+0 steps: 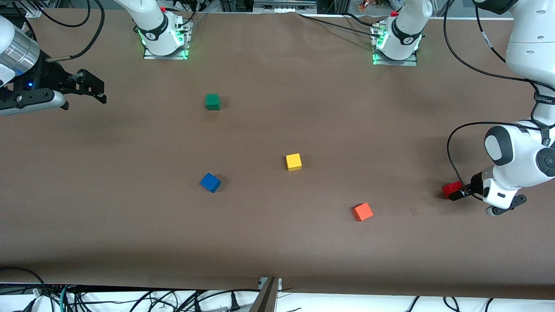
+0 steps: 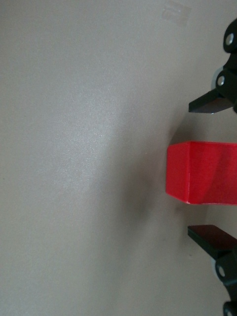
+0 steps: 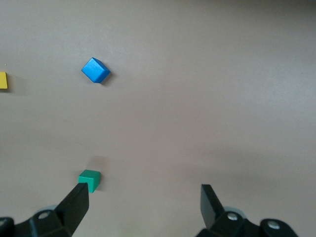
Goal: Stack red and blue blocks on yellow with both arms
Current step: 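Close the left gripper on the red cube and lift it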
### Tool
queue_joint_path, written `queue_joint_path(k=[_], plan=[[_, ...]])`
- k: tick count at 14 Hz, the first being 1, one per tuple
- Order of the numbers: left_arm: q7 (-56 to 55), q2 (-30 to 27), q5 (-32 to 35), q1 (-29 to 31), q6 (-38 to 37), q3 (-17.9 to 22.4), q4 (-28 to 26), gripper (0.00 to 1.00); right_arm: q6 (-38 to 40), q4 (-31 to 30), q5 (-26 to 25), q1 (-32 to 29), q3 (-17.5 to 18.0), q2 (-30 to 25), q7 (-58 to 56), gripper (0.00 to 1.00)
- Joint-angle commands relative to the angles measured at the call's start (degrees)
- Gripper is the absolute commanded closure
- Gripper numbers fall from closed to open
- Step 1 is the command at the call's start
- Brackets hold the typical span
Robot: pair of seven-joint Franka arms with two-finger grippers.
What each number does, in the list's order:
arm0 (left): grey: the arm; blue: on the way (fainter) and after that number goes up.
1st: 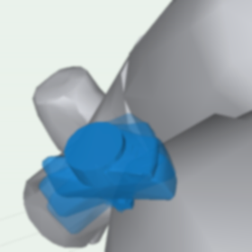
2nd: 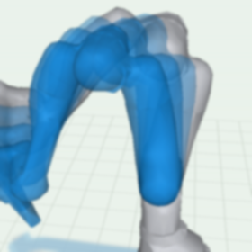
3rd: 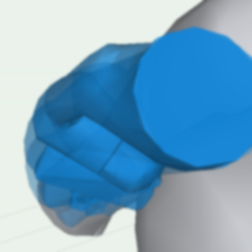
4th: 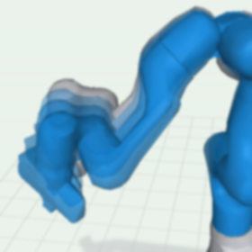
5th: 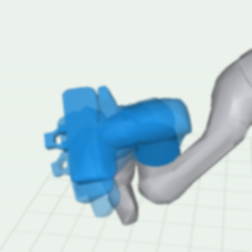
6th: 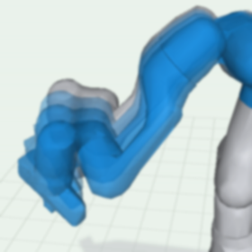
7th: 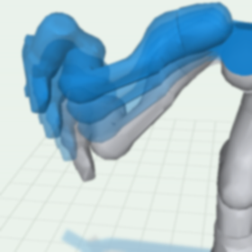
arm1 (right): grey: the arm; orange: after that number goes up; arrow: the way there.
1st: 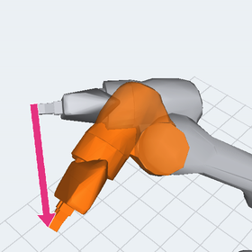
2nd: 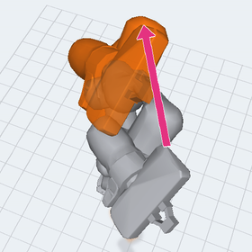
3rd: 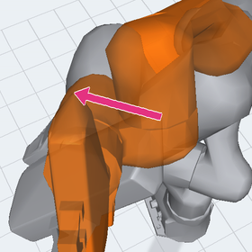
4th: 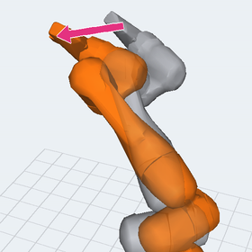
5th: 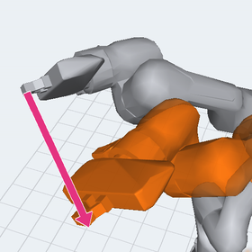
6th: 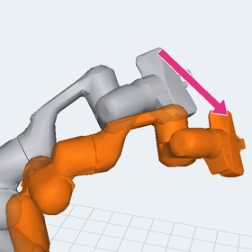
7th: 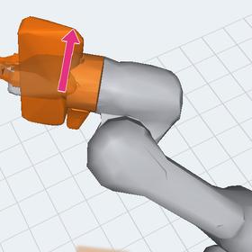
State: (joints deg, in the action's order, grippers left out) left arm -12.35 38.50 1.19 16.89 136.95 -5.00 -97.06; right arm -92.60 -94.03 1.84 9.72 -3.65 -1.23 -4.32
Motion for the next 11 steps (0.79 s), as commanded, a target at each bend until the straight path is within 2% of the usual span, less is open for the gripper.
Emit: queue_joint_path(k=[1, 2, 3, 5, 7, 9, 11], plan=[[0.49, -0.97, -0.93, -0.1, 2.97, -0.01, -2.87, 0.39, 1.19, 1.13, 1.24, -0.57, 0.22, 0.26, -0.95, 0.0], [0.49, -0.97, -0.92, -0.1, 2.88, -0.01, -2.88, 0.56, 1.28, 1.04, 1.24, -0.57, 0.22, 0.26, -0.95, 0.0], [0.49, -0.97, -0.92, -0.1, 2.88, -0.01, -3.05, 0.68, 1.37, 1.04, 1.24, -0.57, 0.13, 0.26, -0.95, 0.0], [0.58, -1.5, -0.92, -0.1, 2.53, -0.01, -3.49, 0.87, 1.37, 0.86, 1.24, -0.66, -0.48, 0.35, -1.04, 0.0], [0.4, -2.9, -0.92, -0.54, 2.09, -0.27, -3.32, 1.0, 1.28, 0.86, 1.24, -0.58, -0.48, 0.35, -1.04, 0.0], [-0.21, -5.88, -0.92, -0.98, -2.89, -3.68, -2.09, 1.0, 1.28, 1.04, 1.24, -0.49, -0.48, 0.43, -0.95, 0.0], [-4.75, -7.47, -0.92, -1.86, -10.35, -8.59, 2.11, 1.0, 1.2, 1.12, 1.24, -0.14, -0.22, 0.35, -0.95, 0.0]])
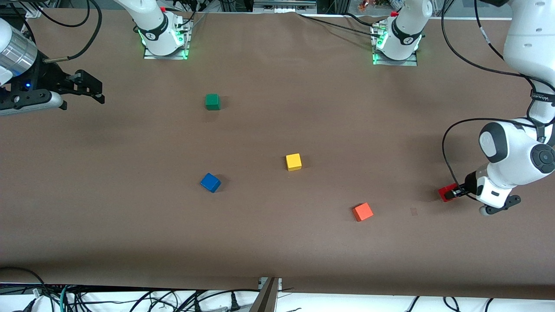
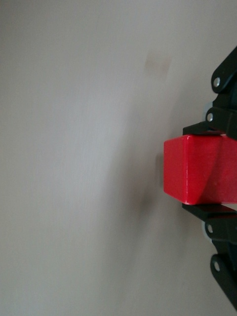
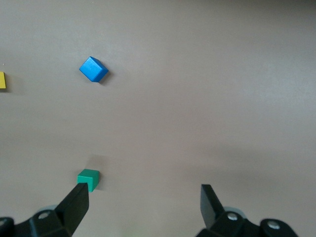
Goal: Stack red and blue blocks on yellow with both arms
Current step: 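Close the left gripper on the red cube and lift it, then carry the red cube with the left gripper over the yellow cube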
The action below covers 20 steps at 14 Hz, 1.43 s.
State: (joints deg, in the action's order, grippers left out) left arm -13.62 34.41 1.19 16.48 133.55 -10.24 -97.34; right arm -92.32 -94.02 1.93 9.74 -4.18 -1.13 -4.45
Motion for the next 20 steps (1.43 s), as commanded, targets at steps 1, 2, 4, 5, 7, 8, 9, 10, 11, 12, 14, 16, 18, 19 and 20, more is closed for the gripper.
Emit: queue_joint_path(k=[1, 2, 4, 5, 7, 8, 9, 10, 11, 12, 14, 16, 18, 19, 20], plan=[[-7.7, -3.38, -0.49, -3.01, -10.99, -5.64, 5.29, 1.0, 0.83, 1.21, 1.14, -0.16, 0.4, 0.26, -0.73, 0.0], [-11.22, -3.38, -0.4, -5.64, -15.03, -6.71, 8.02, 1.0, 0.74, 1.12, 1.14, -0.07, 0.49, 0.26, -0.82, 0.0], [-15.28, -3.38, -0.31, -13.62, -19.1, -6.9, 11.55, 1.0, 0.65, 1.21, 1.14, -0.07, 0.49, 0.26, -0.73, 0.0], [-16.52, -3.38, -0.31, -17.58, -19.29, -6.9, 12.52, 1.0, 0.57, 1.21, 1.14, -0.07, 0.49, 0.26, -0.73, 0.0], [-20.63, -2.68, -0.4, -24.96, -19.29, -6.9, 12.88, 1.0, 0.48, 1.21, 1.14, -0.07, 0.49, 0.26, -0.82, 0.0], [-25.1, -1.72, -0.66, -28.39, -19.2, -6.72, 12.97, 1.0, 0.48, 1.21, 1.14, -0.07, 0.49, 0.26, -0.82, 0.0], [-30.45, -0.84, -0.57, -31.13, -18.85, -6.37, 13.66, 1.0, 0.39, 1.21, 1.14, -0.07, 0.49, 0.26, -0.82, 0.0], [-34.24, 0.82, -0.4, -33.24, -18.85, -6.46, 15.5, 1.0, 0.3, 1.21, 1.14, -0.07, 0.49, 0.26, -0.82, 0.0], [-36.2, 1.97, -0.31, -35.7, -18.76, -6.37, 15.87, 1.0, 0.3, 1.21, 1.14, -0.07, 0.49, 0.26, -0.82, 0.0], [-37.17, 3.2, -0.31, -38.16, -18.24, -6.11, 15.87, 1.0, 0.3, 1.21, 1.14, -0.07, 0.49, 0.26, -0.82, 0.0], [-39.98, 4.7, -0.31, -40.03, -14.56, -5.84, 15.87, 1.0, 0.3, 1.21, 1.14, -0.07, 0.49, 0.26, -0.82, 0.0], [-40.0, 6.19, 0.65, -41.43, -11.74, -5.75, 15.87, 1.0, 0.3, 1.21, 1.14, -0.07, 0.49, 0.26, -0.82, 0.0], [-39.99, 7.08, 6.26, -41.61, -11.29, -6.02, 15.87, 1.0, 0.3, 1.21, 1.23, -0.07, 0.49, 0.26, -0.82, 0.0], [-39.82, 7.34, 7.07, -41.61, -11.29, -6.02, 15.96, 1.0, 0.3, 1.12, 1.23, -0.07, 0.49, 0.26, -0.91, 0.0], [-39.82, 7.6, 7.25, -41.7, -11.12, -5.93, 15.96, 1.0, 0.3, 1.12, 1.23, -0.16, 0.32, 0.34, -0.91, 0.0]])
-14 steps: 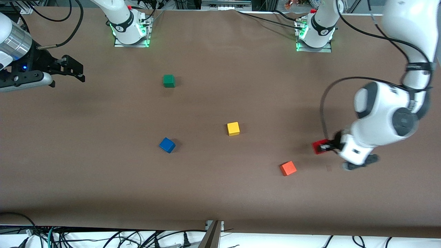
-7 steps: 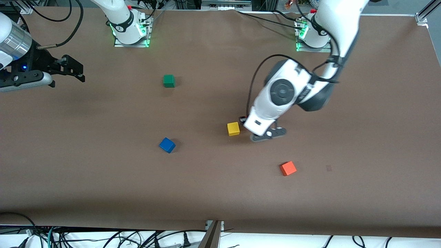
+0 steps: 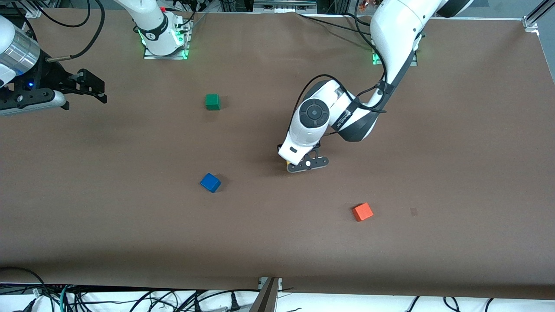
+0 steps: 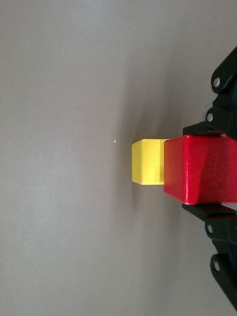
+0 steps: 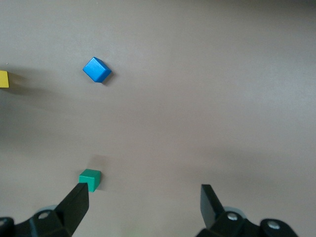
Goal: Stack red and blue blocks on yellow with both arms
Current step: 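Carry the red cube with the left gripper over the yellow cube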
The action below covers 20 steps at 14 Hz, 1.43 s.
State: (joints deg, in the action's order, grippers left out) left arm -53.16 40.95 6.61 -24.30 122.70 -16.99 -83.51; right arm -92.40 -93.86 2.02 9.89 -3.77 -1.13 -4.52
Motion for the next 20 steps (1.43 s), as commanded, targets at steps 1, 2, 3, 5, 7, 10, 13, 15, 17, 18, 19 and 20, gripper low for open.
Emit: queue_joint_path(k=[1, 2, 3, 5, 7, 10, 13, 15, 17, 18, 19, 20], plan=[[-0.28, 1.41, 1.83, -1.19, 0.52, 0.82, 2.13, 1.0, 0.47, 0.96, 1.14, -0.39, -0.27, 0.43, -0.85, 0.0], [-0.28, 1.76, 1.91, -1.54, 1.31, 0.9, 2.13, 1.0, 0.38, 0.87, 1.14, -0.57, -0.27, 0.6, -0.85, 0.0], [-0.45, 2.2, 1.91, -1.89, 2.01, 0.9, 2.13, 1.0, 0.47, 1.05, 1.06, -0.74, -0.44, 1.39, -0.85, 0.0], [-0.9, 2.72, 1.91, -2.25, 3.86, 0.9, 2.13, 1.0, 0.38, 0.96, 1.14, -0.75, -0.45, 1.4, -0.85, 0.0], [-0.9, 3.16, 1.91, -2.6, 4.31, 0.99, 2.13, 1.0, 0.38, 1.05, 1.05, -0.57, -0.27, 1.31, -0.85, 0.0], [-0.9, 3.43, 5.59, -3.04, 4.39, 0.99, 2.04, 1.0, 0.38, 1.05, 1.14, -0.66, -0.27, 1.31, -0.85, 0.0], [-0.81, 3.34, 6.13, -2.95, 4.39, 0.99, 2.04, 1.0, 0.47, 0.96, 1.14, -0.66, -0.36, 1.4, -0.85, 0.0], [-0.72, 3.17, 6.22, -2.86, 4.31, 1.08, 2.13, 1.0, 0.56, 0.87, 1.14, -0.75, -0.44, 1.57, -0.85, 0.0], [-0.72, 3.08, 6.22, -2.77, 4.31, 1.17, 2.04, 1.0, 0.82, 0.96, 1.05, -0.83, -0.53, 1.84, -0.85, 0.0], [-0.72, 3.08, 6.31, -2.77, 4.22, 1.17, 2.04, 1.0, 0.82, 0.96, 1.05, -0.92, -0.62, 1.84, -0.93, 0.0], [-0.81, 3.08, 6.4, -2.77, 4.22, 1.43, 1.87, 1.0, 0.82, 0.96, 1.05, -0.92, -0.88, 1.84, -0.93, 0.0], [-0.9, 3.08, 7.27, -2.77, 4.22, 1.43, 1.78, 1.0, 0.82, 0.96, 1.05, -0.92, -0.88, 1.84, -0.93, 0.0]])
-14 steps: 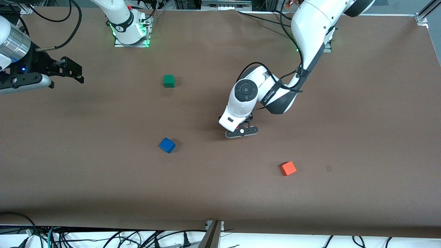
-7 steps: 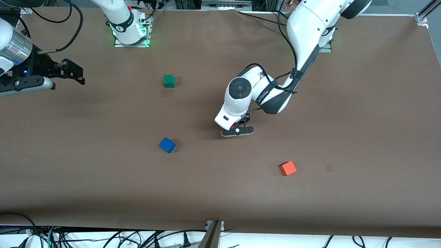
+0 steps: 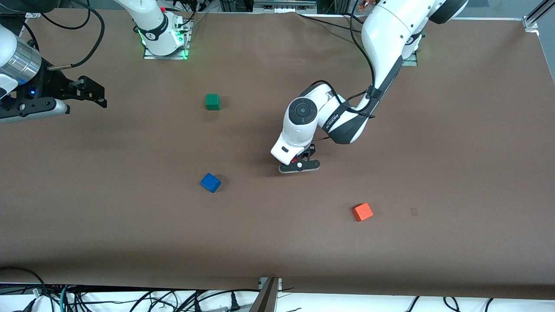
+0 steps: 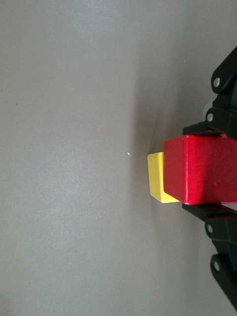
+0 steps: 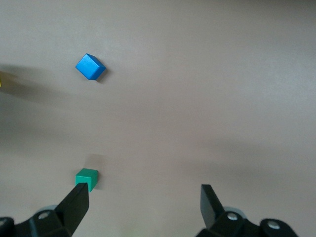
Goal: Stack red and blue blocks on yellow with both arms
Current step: 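Lower the red cube onto the yellow cube and open the left gripper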
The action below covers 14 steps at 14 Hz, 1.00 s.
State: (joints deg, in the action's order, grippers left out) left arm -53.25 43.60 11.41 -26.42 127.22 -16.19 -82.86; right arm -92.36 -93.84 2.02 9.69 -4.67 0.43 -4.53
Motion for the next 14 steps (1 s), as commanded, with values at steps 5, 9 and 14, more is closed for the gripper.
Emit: queue_joint_path(k=[5, 9, 14], plan=[[-0.98, 0.44, 3.44, -0.56, -0.3, 0.64, 0.68, 0.99, 0.87, 0.85, 1.14, -0.73, -0.78, 0.62, -0.92, 0.0], [-4.03, 0.35, 3.36, -0.65, -0.74, 0.46, 0.59, 0.0, 1.04, 0.85, 1.05, -0.73, -0.78, 0.71, -0.83, 0.0], [-6.34, -3.94, 2.83, 1.27, -6.0, 0.46, 1.99, 0.0, 0.87, 0.85, 1.14, -0.64, -0.78, 0.71, -0.83, 0.0]])
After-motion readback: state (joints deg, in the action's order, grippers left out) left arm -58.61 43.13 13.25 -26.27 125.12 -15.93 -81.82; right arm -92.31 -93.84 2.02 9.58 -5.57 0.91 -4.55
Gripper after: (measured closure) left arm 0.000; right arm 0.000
